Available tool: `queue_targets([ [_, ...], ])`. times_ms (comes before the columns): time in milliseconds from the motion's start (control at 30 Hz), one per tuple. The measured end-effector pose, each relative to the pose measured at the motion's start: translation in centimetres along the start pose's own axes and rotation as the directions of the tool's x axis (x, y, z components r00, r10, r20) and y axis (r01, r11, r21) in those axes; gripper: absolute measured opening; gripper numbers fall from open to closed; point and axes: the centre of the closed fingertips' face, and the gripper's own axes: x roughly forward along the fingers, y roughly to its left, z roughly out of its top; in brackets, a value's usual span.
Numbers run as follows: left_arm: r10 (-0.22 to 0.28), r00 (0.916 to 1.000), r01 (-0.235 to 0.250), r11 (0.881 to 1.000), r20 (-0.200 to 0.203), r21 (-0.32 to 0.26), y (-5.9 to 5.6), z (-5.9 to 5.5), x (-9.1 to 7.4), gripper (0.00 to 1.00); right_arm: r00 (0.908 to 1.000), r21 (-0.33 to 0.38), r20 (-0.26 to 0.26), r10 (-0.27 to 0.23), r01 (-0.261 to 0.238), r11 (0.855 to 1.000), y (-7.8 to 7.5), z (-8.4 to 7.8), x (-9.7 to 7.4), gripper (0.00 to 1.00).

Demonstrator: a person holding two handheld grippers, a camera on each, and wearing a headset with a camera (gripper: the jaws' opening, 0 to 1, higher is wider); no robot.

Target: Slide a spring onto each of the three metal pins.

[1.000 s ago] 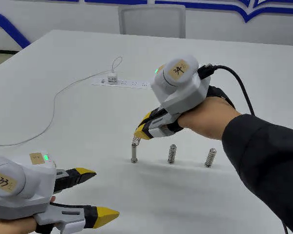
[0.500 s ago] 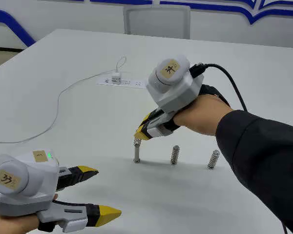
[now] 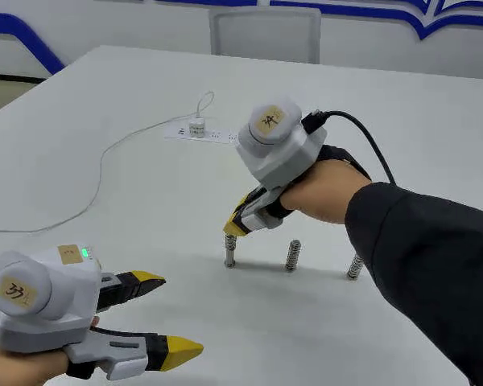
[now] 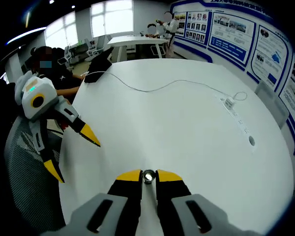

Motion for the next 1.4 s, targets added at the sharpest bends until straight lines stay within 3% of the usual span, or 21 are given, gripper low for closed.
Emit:
queue_targets([
  [800,-0.001,1.0000,0.001,1.000,-0.003,-0.003,-0.1,0.0,0.1,0.68,0.9990,0.049,-0.044,0.006,-0.004,0.999,0.1,-2.1,2.4,0.12],
  [1400,-0.005,1.0000,0.005,1.000,-0.002,-0.001,-0.2,0.0,0.1,0.68,0.9990,0.044,0.023,-0.038,0.037,0.998,0.7,-2.8,0.1,0.18],
])
